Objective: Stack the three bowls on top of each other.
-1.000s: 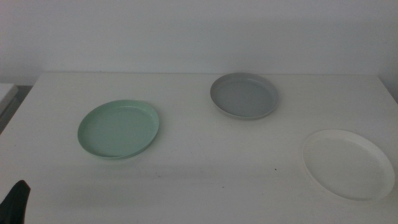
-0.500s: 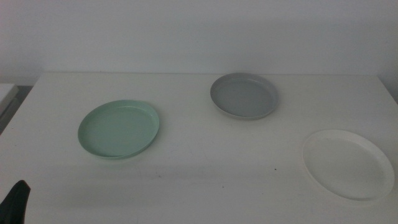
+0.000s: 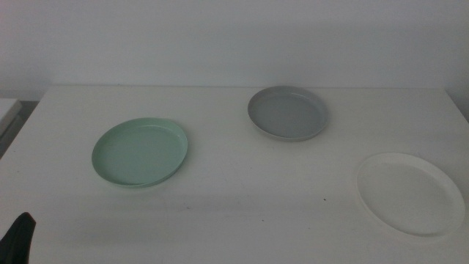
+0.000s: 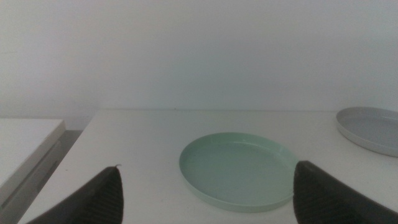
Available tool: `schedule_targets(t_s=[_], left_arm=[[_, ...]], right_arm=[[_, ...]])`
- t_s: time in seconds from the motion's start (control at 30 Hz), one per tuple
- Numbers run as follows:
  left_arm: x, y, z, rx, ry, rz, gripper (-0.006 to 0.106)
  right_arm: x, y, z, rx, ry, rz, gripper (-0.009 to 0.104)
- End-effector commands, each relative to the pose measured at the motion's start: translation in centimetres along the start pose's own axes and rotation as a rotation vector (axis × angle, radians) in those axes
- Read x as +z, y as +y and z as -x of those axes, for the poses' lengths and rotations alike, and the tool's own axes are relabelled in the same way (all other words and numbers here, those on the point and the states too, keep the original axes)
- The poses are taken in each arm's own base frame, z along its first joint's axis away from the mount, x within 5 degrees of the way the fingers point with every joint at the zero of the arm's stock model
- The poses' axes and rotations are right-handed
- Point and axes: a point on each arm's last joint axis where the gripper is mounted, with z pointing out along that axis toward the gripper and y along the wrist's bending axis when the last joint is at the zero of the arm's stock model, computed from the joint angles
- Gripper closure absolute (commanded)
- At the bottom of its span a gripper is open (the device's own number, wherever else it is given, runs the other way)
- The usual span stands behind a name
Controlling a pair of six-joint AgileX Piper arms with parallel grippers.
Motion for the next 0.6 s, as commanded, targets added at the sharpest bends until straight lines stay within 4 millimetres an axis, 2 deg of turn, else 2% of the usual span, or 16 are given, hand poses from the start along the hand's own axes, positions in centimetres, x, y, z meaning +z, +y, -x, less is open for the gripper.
schedule_targets(t_s=[0.0,0.13,0.23,0.4,0.57], left_arm=[[0.0,0.0,0.1,-0.009,-0.014,-0.002,0.007],[0.0,0.0,0.1,-0.009,-0.014,-0.002,0.007],[0.0,0.0,0.1,-0.009,-0.014,-0.002,0.007],[0.0,0.0,0.1,-0.009,-0.014,-0.002,0.007],[0.0,0.0,0.1,-0.009,-0.014,-0.002,0.007]], right_arm=[[0.1,0.1,0.0,0.002,0.042,-0.001,0.002],[0.2,0.1,-0.1,0.000,0.059,-0.009,0.002],[1.1,0.0,0.7,-0.010,0.066,-0.043,0.002],[4.7,-0.7,4.0,-0.003,0.174,-0.131,0.002],[9.3,-3.0,8.2,0.082,0.282,-0.145,0.002]])
